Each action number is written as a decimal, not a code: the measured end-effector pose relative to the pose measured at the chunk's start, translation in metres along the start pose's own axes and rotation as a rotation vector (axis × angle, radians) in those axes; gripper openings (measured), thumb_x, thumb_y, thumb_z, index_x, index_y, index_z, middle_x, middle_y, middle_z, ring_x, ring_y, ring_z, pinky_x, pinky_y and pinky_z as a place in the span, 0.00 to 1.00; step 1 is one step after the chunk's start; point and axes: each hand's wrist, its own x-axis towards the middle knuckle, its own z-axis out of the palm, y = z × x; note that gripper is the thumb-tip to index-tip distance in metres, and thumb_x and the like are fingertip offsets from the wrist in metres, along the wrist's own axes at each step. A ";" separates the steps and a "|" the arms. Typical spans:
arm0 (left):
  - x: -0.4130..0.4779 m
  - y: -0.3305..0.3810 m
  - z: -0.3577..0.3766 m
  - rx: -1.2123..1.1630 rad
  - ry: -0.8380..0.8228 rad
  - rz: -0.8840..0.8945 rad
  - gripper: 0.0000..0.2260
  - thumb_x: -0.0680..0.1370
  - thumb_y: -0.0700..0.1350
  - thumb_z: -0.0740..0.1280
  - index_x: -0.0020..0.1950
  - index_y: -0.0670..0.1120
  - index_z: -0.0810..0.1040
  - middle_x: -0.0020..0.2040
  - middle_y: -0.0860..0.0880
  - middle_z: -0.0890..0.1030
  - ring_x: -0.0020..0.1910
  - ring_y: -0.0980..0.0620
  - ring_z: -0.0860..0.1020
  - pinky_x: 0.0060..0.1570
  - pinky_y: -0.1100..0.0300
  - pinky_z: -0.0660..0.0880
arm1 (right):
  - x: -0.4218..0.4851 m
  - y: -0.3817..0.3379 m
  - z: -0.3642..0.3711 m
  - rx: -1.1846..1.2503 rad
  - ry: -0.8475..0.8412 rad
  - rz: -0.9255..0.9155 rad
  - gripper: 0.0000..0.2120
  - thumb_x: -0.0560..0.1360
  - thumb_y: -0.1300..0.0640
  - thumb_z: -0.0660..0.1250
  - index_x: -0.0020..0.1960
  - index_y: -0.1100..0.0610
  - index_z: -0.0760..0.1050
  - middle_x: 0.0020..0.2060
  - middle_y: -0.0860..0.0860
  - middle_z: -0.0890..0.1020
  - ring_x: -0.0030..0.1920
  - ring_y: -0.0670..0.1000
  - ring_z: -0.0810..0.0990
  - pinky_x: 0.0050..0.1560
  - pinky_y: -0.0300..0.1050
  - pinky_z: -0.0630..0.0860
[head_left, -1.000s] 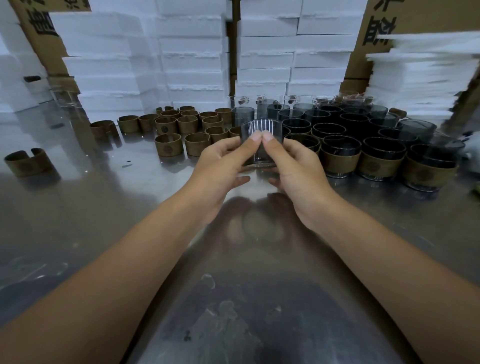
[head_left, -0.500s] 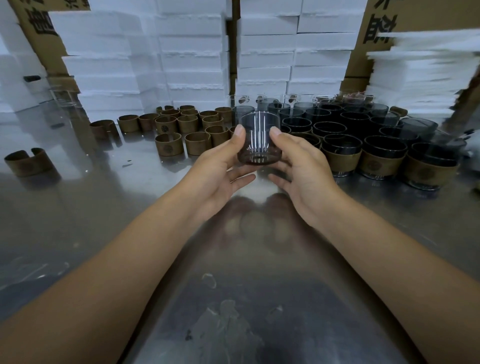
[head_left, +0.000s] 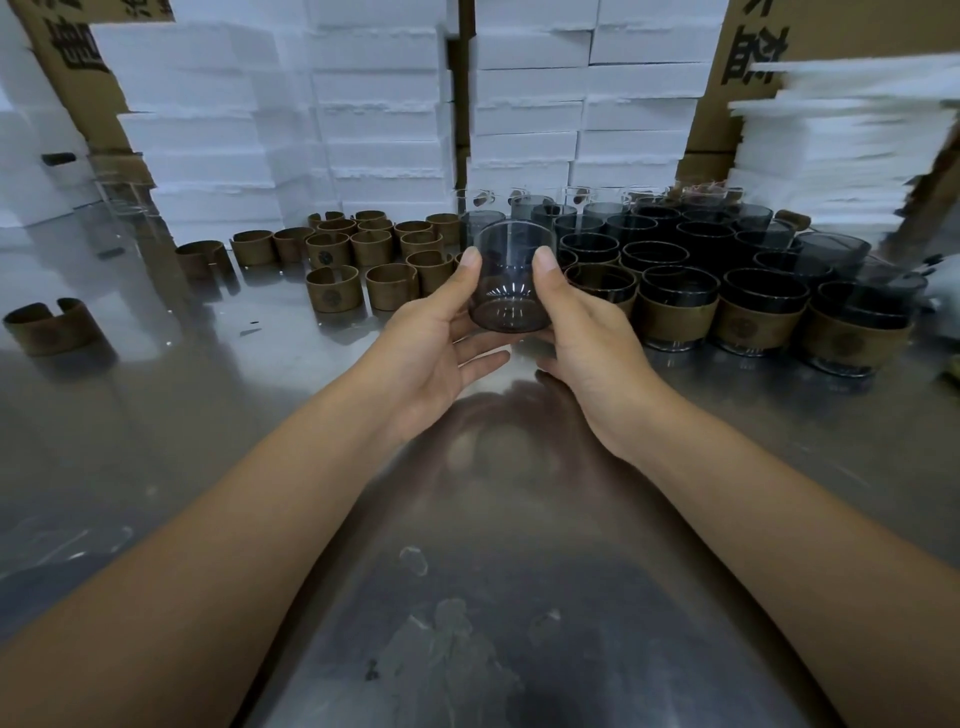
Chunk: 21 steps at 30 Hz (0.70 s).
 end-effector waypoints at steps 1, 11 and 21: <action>0.000 0.000 0.001 0.024 0.026 0.009 0.18 0.77 0.59 0.61 0.55 0.48 0.80 0.48 0.49 0.85 0.48 0.54 0.83 0.50 0.58 0.77 | 0.000 0.001 0.000 -0.013 0.010 -0.007 0.21 0.77 0.39 0.59 0.50 0.53 0.82 0.47 0.47 0.86 0.52 0.45 0.82 0.61 0.46 0.74; -0.001 0.000 0.004 0.150 0.133 0.102 0.13 0.81 0.52 0.61 0.42 0.51 0.81 0.36 0.57 0.83 0.35 0.61 0.80 0.45 0.59 0.72 | -0.002 -0.002 0.002 -0.014 0.078 -0.073 0.12 0.78 0.47 0.64 0.45 0.54 0.79 0.36 0.43 0.83 0.38 0.38 0.80 0.41 0.31 0.73; -0.003 -0.003 0.000 0.185 0.023 0.118 0.17 0.70 0.59 0.68 0.51 0.49 0.82 0.44 0.52 0.85 0.45 0.56 0.83 0.54 0.58 0.75 | 0.001 -0.003 -0.006 0.112 -0.013 0.160 0.11 0.70 0.45 0.71 0.48 0.51 0.82 0.41 0.45 0.85 0.55 0.48 0.81 0.59 0.45 0.73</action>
